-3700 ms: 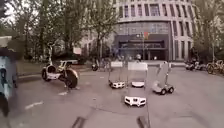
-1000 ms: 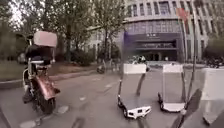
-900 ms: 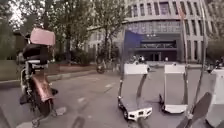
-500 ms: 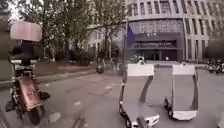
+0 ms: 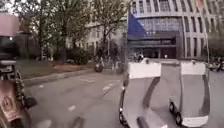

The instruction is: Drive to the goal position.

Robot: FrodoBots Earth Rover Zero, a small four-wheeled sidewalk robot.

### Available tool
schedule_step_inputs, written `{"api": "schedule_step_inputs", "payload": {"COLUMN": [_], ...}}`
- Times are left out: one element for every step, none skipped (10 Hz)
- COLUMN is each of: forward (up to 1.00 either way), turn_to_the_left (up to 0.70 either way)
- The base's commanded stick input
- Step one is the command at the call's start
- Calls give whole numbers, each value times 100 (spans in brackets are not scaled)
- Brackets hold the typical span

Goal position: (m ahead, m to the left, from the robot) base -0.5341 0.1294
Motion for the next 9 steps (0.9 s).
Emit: {"api": "schedule_step_inputs", "payload": {"forward": [0, 0, 0, 0, 0, 0, 0, 0, 0], "turn_to_the_left": [-45, -45, -45, -17, 0, 0, 0, 0, 0]}}
